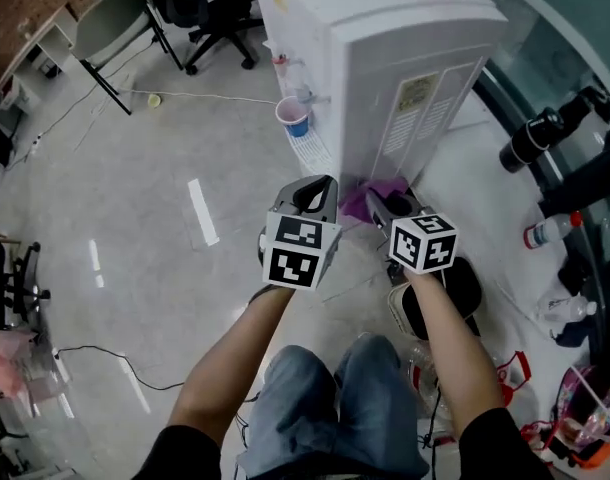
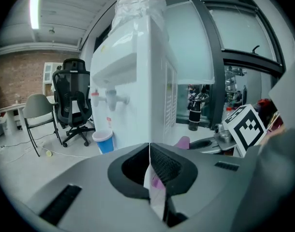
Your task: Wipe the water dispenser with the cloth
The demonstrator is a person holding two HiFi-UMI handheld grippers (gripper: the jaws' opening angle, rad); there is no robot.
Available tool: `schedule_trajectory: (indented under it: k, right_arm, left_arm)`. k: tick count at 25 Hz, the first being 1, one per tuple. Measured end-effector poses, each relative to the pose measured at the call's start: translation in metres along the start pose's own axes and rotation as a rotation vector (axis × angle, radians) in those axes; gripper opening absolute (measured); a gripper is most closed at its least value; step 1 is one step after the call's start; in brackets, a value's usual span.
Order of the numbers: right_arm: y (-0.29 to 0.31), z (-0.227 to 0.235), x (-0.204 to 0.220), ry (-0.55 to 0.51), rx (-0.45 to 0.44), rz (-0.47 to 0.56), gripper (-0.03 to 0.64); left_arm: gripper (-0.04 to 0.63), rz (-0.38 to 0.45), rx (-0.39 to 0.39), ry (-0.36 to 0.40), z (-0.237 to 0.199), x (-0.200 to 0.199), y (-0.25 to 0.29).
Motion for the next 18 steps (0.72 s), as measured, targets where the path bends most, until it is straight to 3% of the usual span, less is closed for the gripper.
schedule_trajectory:
  k: [11,18]
  right_arm:
    - [-0.114,-0.061,-0.224,-0.111,-0.027,0.07,0.041]
    - [-0.182,-0.096,-0.334,-0.2,-0.042,0.131,0.041]
  left_arm:
    - [0.028,0.033,-0.033,-0.019,0.02,-0.202,-0.09]
    - [0.028,0.039,-0.102,-0.02,0.037,-0.295,-0.151]
Point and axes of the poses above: the fingertips, and each gripper's own axes: y forward along the fingers, z to its right, x out of its underside, the point moved 9 cm from there along -y, backward along the fingers, and after that the axes turned 10 degrees about x, right-handed, at the moved point
